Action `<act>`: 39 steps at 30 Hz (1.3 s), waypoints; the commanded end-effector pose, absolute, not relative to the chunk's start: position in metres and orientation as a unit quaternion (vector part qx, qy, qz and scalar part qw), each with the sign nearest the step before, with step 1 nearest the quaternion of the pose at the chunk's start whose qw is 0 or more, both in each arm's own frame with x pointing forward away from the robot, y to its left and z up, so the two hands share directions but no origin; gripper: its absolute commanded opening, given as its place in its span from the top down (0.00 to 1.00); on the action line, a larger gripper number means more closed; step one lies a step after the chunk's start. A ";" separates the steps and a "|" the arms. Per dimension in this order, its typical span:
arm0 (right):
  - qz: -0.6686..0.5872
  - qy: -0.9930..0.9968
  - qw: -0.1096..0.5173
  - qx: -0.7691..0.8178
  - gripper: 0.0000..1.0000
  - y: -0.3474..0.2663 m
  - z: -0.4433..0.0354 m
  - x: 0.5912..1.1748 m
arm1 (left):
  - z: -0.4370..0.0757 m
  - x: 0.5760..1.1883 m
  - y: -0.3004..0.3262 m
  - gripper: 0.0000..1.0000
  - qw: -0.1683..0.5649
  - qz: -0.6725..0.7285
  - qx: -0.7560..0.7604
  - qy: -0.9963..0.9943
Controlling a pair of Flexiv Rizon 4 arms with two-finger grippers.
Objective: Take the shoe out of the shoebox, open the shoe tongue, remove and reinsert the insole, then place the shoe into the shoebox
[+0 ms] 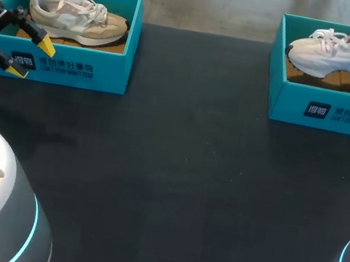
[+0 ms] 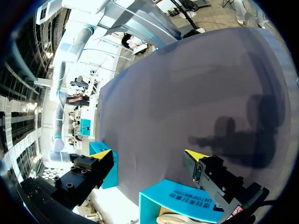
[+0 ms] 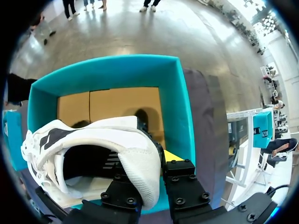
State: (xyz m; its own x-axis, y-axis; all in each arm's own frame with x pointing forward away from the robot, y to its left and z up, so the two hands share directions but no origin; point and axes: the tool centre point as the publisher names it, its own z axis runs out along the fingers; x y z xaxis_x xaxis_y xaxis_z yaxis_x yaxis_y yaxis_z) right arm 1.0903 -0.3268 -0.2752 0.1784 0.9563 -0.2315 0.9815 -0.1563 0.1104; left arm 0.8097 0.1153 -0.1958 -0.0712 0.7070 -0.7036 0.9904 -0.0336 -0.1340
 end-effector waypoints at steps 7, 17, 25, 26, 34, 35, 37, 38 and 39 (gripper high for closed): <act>-0.057 0.638 0.112 0.760 1.00 -0.329 -0.284 1.095 | -0.196 0.810 0.116 0.00 0.222 -0.318 0.645 0.658; -0.033 0.631 0.108 0.768 1.00 -0.336 -0.263 1.089 | -0.196 0.810 0.116 0.00 0.222 -0.318 0.645 0.658; -0.032 0.630 0.122 0.766 1.00 -0.339 -0.247 1.084 | -0.196 0.810 0.116 0.00 0.222 -0.318 0.645 0.658; -0.032 0.631 0.122 0.766 1.00 -0.340 -0.247 1.083 | -0.196 0.810 0.116 0.00 0.222 -0.318 0.645 0.658; -0.042 0.633 0.127 0.762 1.00 -0.345 -0.257 1.085 | -0.196 0.810 0.116 0.00 0.222 -0.318 0.645 0.658; -0.041 0.635 0.126 0.761 1.00 -0.346 -0.260 1.085 | -0.196 0.810 0.116 0.00 0.222 -0.318 0.645 0.658; -0.041 0.637 0.126 0.759 1.00 -0.347 -0.263 1.086 | -0.196 0.810 0.116 0.00 0.222 -0.318 0.645 0.658; -0.040 0.638 0.126 0.759 1.00 -0.348 -0.263 1.087 | -0.196 0.810 0.116 0.00 0.222 -0.318 0.645 0.658; -0.042 0.639 0.128 0.757 1.00 -0.348 -0.264 1.087 | -0.196 0.810 0.116 0.00 0.222 -0.318 0.645 0.658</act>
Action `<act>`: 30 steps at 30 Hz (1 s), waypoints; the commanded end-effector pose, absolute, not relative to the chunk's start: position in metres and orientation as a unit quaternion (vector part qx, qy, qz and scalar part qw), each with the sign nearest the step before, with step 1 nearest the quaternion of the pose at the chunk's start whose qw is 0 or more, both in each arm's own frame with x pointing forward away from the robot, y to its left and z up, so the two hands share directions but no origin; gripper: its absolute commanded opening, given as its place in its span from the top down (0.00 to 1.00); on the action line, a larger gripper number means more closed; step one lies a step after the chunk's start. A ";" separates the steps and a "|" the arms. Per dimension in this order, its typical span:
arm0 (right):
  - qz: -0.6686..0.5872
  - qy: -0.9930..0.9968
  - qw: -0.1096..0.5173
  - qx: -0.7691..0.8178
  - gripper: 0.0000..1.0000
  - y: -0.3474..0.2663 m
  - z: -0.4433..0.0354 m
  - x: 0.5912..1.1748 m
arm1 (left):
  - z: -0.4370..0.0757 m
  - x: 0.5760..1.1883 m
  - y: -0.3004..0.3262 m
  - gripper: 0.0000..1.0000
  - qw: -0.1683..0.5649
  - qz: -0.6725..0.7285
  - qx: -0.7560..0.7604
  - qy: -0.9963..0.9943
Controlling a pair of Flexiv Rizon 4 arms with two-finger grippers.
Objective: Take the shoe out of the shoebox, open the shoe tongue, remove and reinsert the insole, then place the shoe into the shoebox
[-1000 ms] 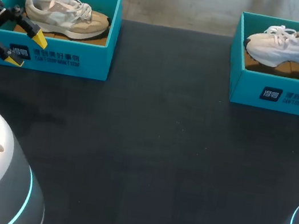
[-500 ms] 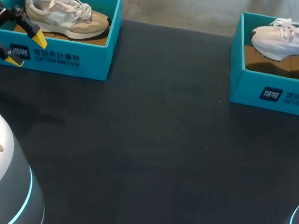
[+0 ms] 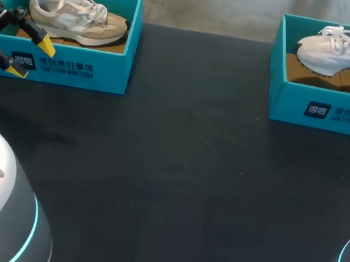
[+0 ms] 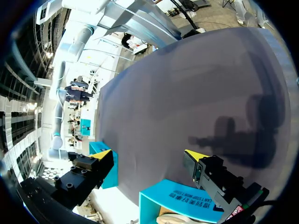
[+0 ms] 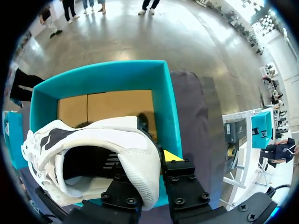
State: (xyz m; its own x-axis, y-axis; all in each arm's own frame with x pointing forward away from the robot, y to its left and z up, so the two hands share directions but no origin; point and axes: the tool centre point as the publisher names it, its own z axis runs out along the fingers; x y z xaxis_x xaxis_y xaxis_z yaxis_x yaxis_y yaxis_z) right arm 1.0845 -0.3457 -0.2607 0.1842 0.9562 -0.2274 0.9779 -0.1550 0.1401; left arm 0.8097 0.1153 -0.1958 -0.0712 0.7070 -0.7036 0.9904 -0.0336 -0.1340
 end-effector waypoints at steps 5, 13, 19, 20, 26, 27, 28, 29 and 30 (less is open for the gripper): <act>-0.046 0.641 0.131 0.755 1.00 -0.350 -0.271 1.090 | -0.196 0.810 0.116 0.00 0.222 -0.318 0.645 0.658; -0.056 0.642 0.128 0.754 1.00 -0.351 -0.283 1.094 | -0.196 0.810 0.116 0.00 0.222 -0.318 0.645 0.658; -0.061 0.642 0.124 0.754 1.00 -0.348 -0.292 1.095 | -0.196 0.810 0.116 0.00 0.222 -0.318 0.645 0.658; -0.061 0.642 0.124 0.754 1.00 -0.348 -0.292 1.095 | -0.196 0.810 0.116 0.00 0.222 -0.318 0.645 0.658; -0.064 0.641 0.121 0.755 1.00 -0.347 -0.297 1.095 | -0.196 0.810 0.116 0.00 0.222 -0.318 0.645 0.658; -0.065 0.640 0.121 0.756 1.00 -0.347 -0.298 1.095 | -0.196 0.810 0.116 0.00 0.222 -0.318 0.645 0.658; -0.066 0.640 0.121 0.756 1.00 -0.347 -0.298 1.095 | -0.196 0.810 0.116 0.00 0.222 -0.318 0.645 0.658; -0.066 0.640 0.121 0.756 1.00 -0.347 -0.298 1.094 | -0.196 0.810 0.116 0.00 0.222 -0.318 0.645 0.658; -0.067 0.639 0.121 0.757 1.00 -0.347 -0.298 1.094 | -0.196 0.810 0.116 0.00 0.222 -0.318 0.645 0.658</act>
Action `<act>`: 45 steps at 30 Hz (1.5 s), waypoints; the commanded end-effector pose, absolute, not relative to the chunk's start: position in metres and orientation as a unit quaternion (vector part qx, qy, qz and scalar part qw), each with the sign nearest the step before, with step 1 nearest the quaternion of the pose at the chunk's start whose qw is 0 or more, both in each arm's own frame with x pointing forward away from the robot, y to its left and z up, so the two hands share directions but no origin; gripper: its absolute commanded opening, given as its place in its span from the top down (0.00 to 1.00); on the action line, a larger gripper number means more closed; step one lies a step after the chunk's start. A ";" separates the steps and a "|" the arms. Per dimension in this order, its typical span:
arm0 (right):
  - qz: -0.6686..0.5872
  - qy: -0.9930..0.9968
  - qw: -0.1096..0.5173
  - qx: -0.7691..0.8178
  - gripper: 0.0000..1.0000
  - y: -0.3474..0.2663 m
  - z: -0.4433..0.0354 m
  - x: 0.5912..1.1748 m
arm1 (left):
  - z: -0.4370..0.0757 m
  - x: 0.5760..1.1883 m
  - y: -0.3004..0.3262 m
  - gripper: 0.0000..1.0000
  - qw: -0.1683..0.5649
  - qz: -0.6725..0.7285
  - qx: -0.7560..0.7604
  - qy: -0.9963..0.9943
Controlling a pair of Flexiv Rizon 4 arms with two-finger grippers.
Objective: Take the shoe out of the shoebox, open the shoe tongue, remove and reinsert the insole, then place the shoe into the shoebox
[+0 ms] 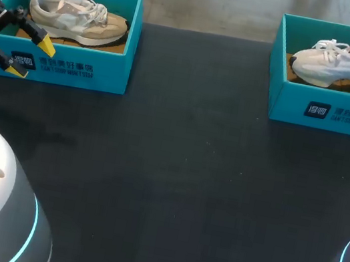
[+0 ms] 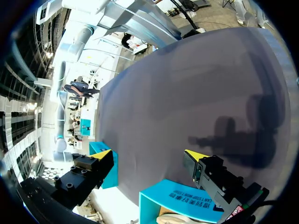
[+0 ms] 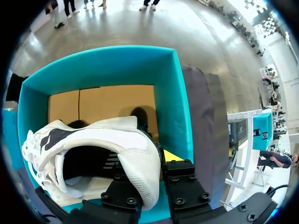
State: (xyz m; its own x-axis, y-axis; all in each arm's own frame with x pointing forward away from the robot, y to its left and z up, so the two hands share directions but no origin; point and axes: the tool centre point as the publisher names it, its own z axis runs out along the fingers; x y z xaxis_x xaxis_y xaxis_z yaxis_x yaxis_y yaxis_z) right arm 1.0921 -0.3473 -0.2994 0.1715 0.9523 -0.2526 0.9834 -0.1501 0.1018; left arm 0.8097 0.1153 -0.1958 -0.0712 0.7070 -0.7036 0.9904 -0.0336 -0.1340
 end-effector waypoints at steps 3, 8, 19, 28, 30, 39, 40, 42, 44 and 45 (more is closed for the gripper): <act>-0.067 0.637 0.119 0.759 1.00 -0.347 -0.300 1.090 | -0.196 0.810 0.116 0.00 0.222 -0.318 0.645 0.658; -0.068 0.635 0.116 0.761 1.00 -0.345 -0.304 1.083 | -0.196 0.810 0.116 0.00 0.222 -0.318 0.645 0.658; -0.074 0.635 0.108 0.761 1.00 -0.343 -0.311 1.057 | -0.196 0.810 0.116 0.00 0.222 -0.318 0.645 0.658; -0.076 0.639 0.100 0.759 1.00 -0.338 -0.315 1.039 | -0.196 0.810 0.116 0.00 0.222 -0.318 0.645 0.658; -0.075 0.640 0.098 0.759 1.00 -0.338 -0.317 1.037 | -0.196 0.810 0.116 0.00 0.222 -0.318 0.645 0.658; -0.076 0.631 0.086 0.767 1.00 -0.337 -0.325 1.023 | -0.196 0.810 0.116 0.00 0.222 -0.318 0.645 0.658; -0.076 0.631 0.085 0.768 1.00 -0.337 -0.326 1.023 | -0.196 0.810 0.116 0.00 0.222 -0.318 0.645 0.658; -0.076 0.630 0.084 0.768 1.00 -0.337 -0.328 1.022 | -0.196 0.810 0.116 0.00 0.222 -0.318 0.645 0.658; -0.076 0.630 0.083 0.769 1.00 -0.336 -0.329 1.022 | -0.196 0.810 0.116 0.00 0.222 -0.318 0.645 0.658; -0.076 0.630 0.083 0.769 1.00 -0.336 -0.330 1.023 | -0.196 0.810 0.116 0.00 0.222 -0.318 0.645 0.658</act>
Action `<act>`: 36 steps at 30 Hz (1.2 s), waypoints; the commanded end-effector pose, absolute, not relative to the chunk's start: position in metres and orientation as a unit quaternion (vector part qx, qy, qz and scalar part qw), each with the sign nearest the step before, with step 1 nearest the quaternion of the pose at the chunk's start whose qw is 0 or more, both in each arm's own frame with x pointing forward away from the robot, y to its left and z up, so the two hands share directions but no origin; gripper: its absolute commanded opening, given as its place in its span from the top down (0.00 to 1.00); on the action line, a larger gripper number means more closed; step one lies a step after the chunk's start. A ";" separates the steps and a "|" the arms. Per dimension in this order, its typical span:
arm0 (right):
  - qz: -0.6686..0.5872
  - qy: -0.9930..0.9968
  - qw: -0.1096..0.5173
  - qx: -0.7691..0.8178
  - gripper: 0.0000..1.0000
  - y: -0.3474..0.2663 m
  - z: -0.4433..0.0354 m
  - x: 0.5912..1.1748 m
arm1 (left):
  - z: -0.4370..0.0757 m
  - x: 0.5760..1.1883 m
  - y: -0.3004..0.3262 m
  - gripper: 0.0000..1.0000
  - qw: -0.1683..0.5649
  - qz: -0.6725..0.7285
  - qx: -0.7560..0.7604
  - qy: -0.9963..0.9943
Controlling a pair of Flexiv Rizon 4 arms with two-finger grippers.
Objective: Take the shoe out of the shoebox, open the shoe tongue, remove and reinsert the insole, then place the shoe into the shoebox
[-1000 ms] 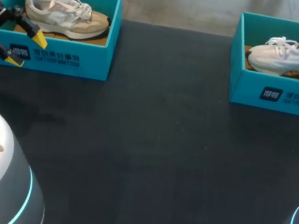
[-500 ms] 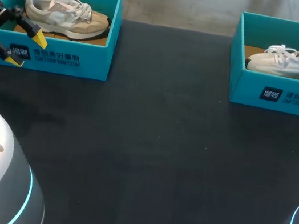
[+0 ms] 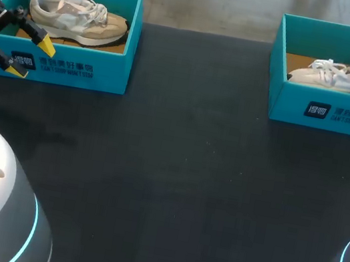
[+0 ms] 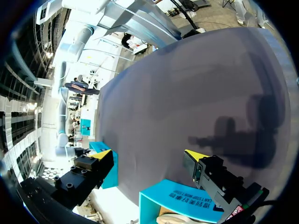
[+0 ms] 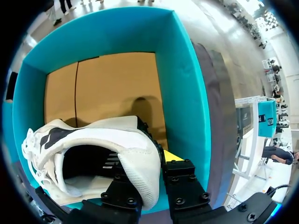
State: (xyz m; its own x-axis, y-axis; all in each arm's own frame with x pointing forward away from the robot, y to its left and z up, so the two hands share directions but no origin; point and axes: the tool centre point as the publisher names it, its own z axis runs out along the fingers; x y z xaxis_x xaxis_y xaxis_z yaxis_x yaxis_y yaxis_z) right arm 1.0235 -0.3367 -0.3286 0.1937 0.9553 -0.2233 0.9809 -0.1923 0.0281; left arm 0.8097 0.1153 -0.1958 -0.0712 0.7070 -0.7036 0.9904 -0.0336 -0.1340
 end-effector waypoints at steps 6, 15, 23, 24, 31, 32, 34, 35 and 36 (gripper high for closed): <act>-0.077 0.630 0.082 0.768 1.00 -0.334 -0.336 1.021 | -0.196 0.810 0.116 0.00 0.222 -0.318 0.645 0.658; -0.074 0.630 0.084 0.769 1.00 -0.335 -0.343 1.022 | -0.196 0.810 0.116 0.00 0.222 -0.318 0.645 0.658; -0.077 0.636 0.083 0.764 1.00 -0.332 -0.356 1.024 | -0.196 0.810 0.116 0.00 0.222 -0.318 0.645 0.658; -0.077 0.636 0.082 0.763 1.00 -0.331 -0.356 1.024 | -0.196 0.810 0.116 0.00 0.222 -0.318 0.645 0.658; -0.084 0.637 0.078 0.763 1.00 -0.335 -0.364 1.027 | -0.196 0.810 0.116 0.00 0.222 -0.318 0.645 0.658; -0.086 0.636 0.078 0.763 1.00 -0.336 -0.365 1.027 | -0.196 0.810 0.116 0.00 0.222 -0.318 0.645 0.658; -0.088 0.635 0.078 0.764 1.00 -0.337 -0.367 1.026 | -0.196 0.810 0.116 0.00 0.222 -0.318 0.645 0.658; -0.089 0.635 0.077 0.764 1.00 -0.337 -0.369 1.026 | -0.196 0.810 0.116 0.00 0.222 -0.318 0.645 0.658; -0.089 0.635 0.077 0.764 1.00 -0.338 -0.370 1.026 | -0.196 0.810 0.116 0.00 0.222 -0.318 0.645 0.658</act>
State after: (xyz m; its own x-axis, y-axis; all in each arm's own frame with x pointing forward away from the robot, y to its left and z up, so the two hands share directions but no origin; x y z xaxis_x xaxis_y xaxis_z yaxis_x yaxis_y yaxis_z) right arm 1.0216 -0.3372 -0.3671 0.1784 0.9558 -0.2337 0.9834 -0.1809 0.0108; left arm 0.8097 0.1153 -0.1958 -0.0711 0.7070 -0.7036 0.9904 -0.0337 -0.1340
